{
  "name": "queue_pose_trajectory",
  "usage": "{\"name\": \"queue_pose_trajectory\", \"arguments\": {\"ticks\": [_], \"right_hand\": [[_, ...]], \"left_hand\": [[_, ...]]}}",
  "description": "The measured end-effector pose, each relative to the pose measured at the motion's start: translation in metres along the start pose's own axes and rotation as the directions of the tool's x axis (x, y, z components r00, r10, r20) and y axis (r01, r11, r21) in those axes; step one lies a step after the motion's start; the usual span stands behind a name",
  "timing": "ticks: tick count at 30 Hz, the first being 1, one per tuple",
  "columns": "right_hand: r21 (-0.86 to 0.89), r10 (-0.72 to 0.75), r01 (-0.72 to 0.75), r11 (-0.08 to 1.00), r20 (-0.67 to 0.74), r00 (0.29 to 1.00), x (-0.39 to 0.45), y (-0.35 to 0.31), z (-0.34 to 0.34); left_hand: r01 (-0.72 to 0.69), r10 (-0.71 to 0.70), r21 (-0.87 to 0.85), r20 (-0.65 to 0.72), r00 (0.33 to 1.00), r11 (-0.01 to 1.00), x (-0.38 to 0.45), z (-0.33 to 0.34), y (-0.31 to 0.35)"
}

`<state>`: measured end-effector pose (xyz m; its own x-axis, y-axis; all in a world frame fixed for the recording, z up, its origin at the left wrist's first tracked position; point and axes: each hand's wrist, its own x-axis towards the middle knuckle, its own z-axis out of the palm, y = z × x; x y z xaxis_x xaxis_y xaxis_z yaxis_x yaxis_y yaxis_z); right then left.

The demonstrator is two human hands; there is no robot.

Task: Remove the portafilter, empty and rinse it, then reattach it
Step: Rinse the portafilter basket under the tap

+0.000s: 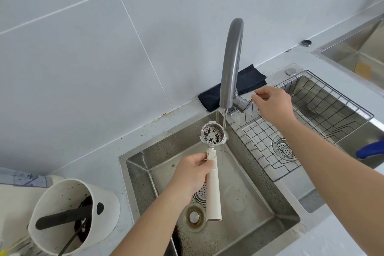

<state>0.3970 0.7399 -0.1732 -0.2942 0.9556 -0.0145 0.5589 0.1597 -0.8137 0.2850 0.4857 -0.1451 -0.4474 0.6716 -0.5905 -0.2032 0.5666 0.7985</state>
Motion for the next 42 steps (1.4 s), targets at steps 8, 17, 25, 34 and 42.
{"name": "queue_pose_trajectory", "arguments": {"ticks": [8,17,25,34,42], "right_hand": [[-0.037,-0.016,0.016,0.999,0.002,1.0,-0.001,0.0,-0.001],[-0.034,-0.033,0.032,0.999,-0.01,0.999,-0.001,0.0,0.0],[-0.038,-0.033,0.032,0.999,-0.021,0.999,-0.002,0.0,0.0],[-0.038,-0.041,0.04,0.998,-0.023,0.999,-0.002,-0.001,-0.001],[-0.031,-0.03,0.03,0.999,-0.02,0.999,-0.003,0.0,0.0]], "left_hand": [[-0.031,0.031,0.019,0.02,0.999,0.999,0.009,0.006,0.004],[-0.009,0.026,-0.137,0.118,0.993,0.99,0.012,0.019,0.004],[0.147,-0.095,-0.271,0.194,0.976,0.951,0.009,0.024,0.016],[0.168,-0.13,-0.205,0.189,0.973,0.964,0.006,0.021,0.02],[0.059,-0.055,-0.026,0.145,0.988,0.998,0.002,0.007,0.016]]}}
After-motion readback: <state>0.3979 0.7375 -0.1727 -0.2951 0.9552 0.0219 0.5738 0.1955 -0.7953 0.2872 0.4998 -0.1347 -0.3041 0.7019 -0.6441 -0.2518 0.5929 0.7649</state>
